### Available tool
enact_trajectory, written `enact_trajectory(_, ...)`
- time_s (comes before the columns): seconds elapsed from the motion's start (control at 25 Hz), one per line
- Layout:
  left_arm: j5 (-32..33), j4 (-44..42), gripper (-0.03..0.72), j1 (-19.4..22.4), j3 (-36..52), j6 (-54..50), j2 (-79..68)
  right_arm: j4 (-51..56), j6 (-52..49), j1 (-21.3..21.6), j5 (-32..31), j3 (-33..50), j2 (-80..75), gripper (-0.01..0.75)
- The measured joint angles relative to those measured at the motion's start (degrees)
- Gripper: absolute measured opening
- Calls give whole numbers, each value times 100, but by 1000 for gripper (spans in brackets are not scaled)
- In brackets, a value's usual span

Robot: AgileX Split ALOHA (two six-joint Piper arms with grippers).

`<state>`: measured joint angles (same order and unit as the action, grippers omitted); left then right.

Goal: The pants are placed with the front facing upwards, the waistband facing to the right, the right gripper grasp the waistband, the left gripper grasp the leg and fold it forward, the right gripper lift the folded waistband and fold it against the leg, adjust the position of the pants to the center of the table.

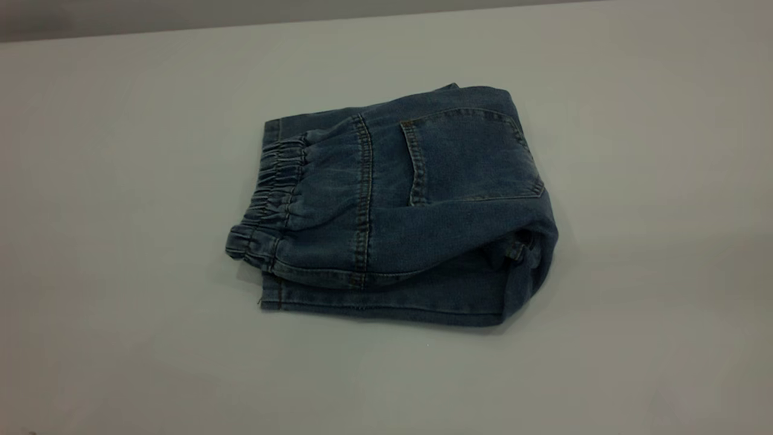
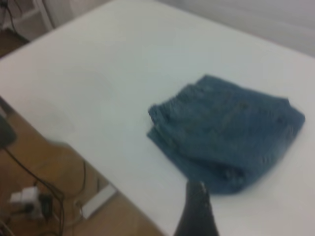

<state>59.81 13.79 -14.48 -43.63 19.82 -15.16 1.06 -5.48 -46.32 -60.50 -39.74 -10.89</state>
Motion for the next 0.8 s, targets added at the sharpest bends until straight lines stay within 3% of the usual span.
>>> enact_trajectory(0.32, 389, -181, 321, 0, 766, -488, 952, 49, 19, 0, 0, 1038, 124, 468)
enact_trajectory(0.8, 234, -489, 269, 0, 1454, -1145, 1195, 14, 176, 0, -40, 1076, 123, 468)
